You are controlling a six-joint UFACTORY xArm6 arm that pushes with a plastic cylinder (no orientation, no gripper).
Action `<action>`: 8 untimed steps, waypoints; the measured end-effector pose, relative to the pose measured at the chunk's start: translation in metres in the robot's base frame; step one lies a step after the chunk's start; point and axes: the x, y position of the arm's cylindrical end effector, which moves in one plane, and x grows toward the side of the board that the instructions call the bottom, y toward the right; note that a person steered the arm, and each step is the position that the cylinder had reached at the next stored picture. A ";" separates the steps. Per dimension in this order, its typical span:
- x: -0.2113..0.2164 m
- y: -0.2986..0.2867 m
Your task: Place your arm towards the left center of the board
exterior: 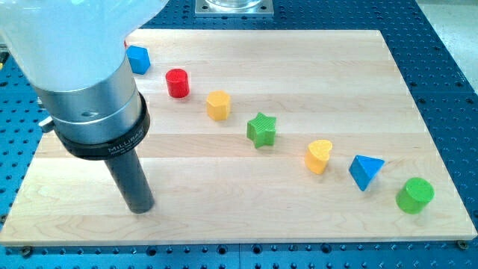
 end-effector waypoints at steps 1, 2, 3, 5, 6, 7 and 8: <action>0.000 0.000; 0.005 0.000; 0.005 0.001; 0.004 0.003; -0.040 0.010; -0.073 0.025; -0.112 -0.026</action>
